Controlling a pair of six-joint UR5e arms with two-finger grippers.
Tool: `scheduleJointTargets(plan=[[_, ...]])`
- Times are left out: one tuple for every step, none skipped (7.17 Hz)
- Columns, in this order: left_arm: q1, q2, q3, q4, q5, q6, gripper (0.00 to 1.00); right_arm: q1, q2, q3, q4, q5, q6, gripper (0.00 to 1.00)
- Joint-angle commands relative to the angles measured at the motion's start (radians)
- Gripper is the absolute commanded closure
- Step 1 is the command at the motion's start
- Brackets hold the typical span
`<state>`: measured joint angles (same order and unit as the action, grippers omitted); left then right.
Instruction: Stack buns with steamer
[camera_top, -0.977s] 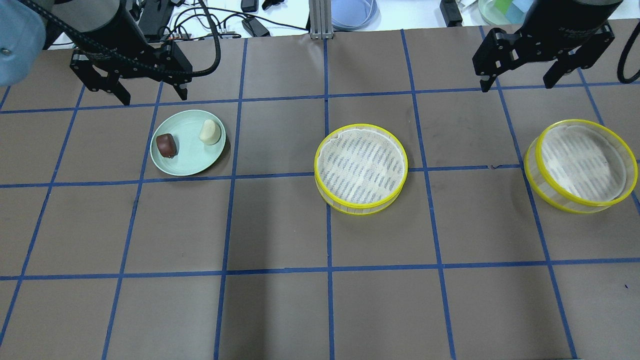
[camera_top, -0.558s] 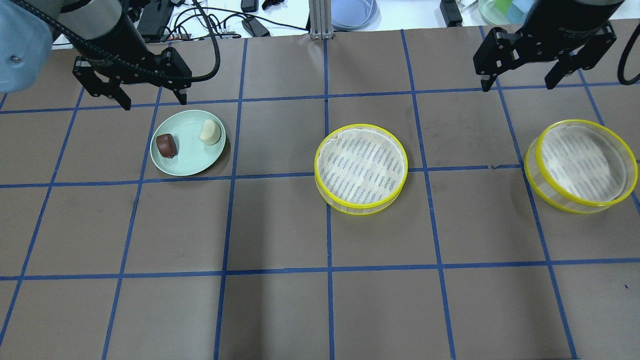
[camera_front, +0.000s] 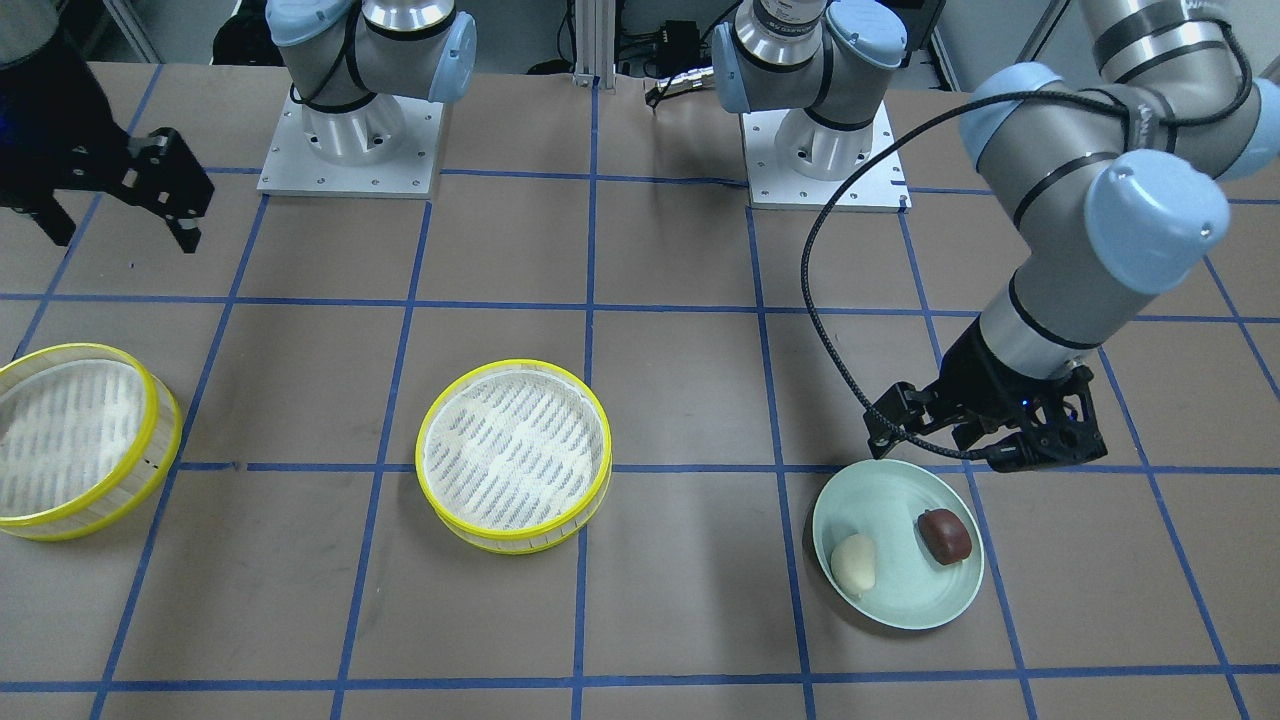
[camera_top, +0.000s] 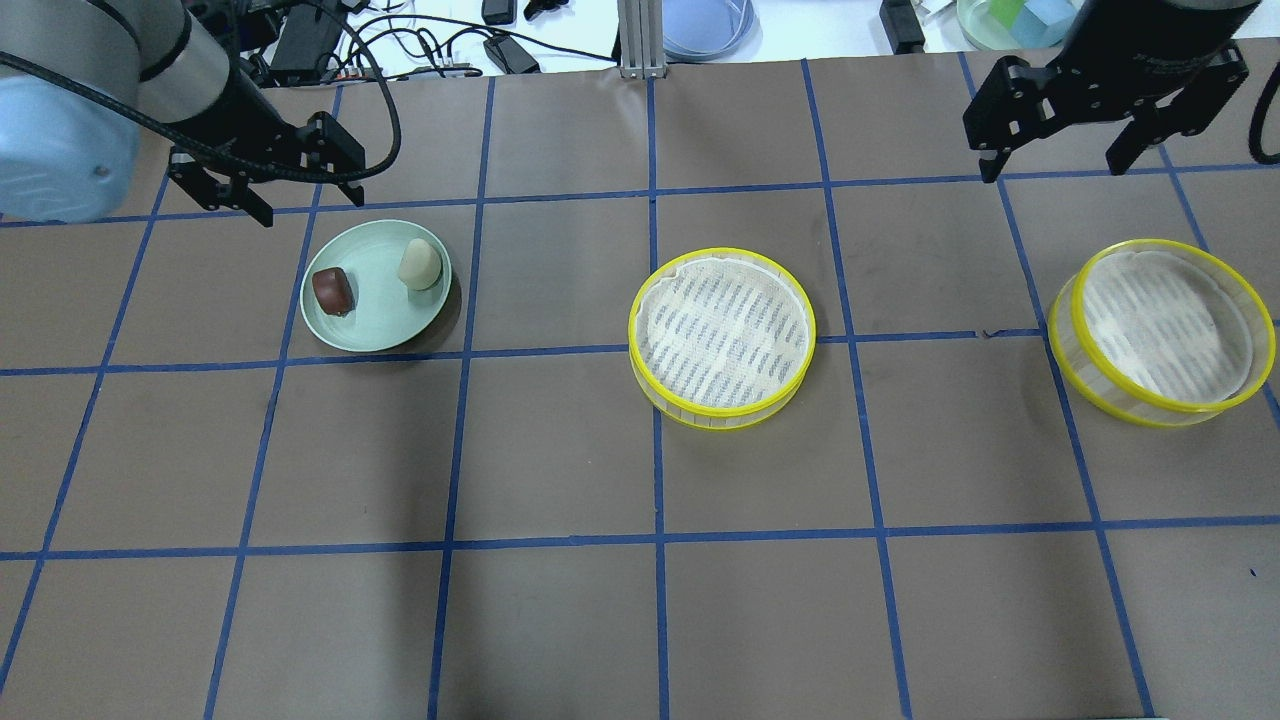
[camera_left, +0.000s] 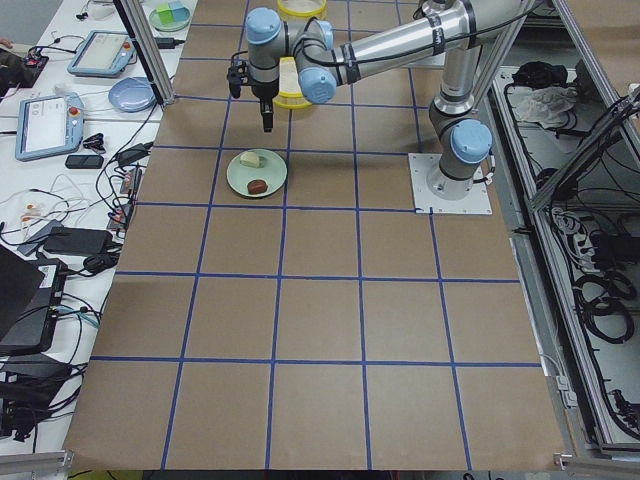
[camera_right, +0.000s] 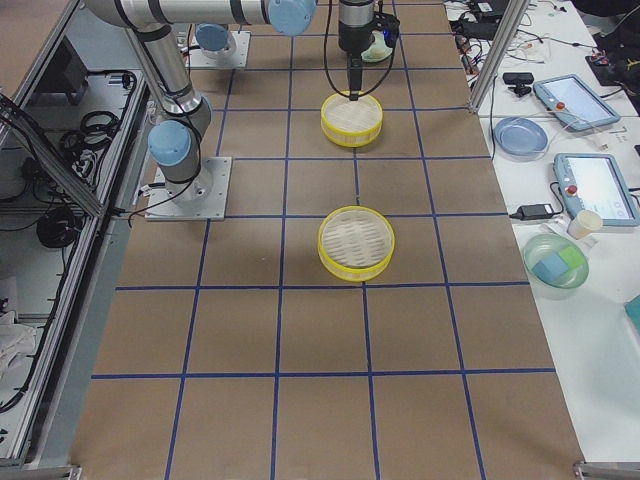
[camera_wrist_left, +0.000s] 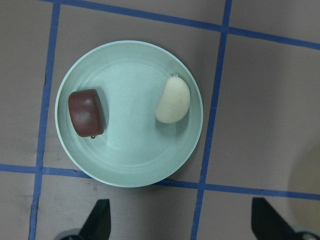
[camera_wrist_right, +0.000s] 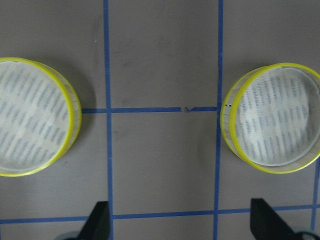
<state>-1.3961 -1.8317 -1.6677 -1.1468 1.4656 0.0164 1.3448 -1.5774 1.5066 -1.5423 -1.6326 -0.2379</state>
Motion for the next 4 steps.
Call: scheduleJointTargets(plan=[[0.002,-0.145,-0.013,0.154,-0.004,0.002,0.0,-0.197,0.061,0.015,-0.019,-0.001,-0.224,0.0],[0.0,-0.188,-0.012,0.198,-0.005,0.0,0.0,-0.26,0.121,0.02,-0.118,-0.012,-0.336,0.01],[0.0,-0.219,-0.012,0.238,-0.008,-0.003,0.0,-0.318,0.175,0.035,-0.196,-0.013,-0.451,0.01],[0.0,-0.245,-0.012,0.261,-0.002,-0.001,0.01,-0.375,0.227,0.052,-0.278,-0.01,-0.515,0.01]])
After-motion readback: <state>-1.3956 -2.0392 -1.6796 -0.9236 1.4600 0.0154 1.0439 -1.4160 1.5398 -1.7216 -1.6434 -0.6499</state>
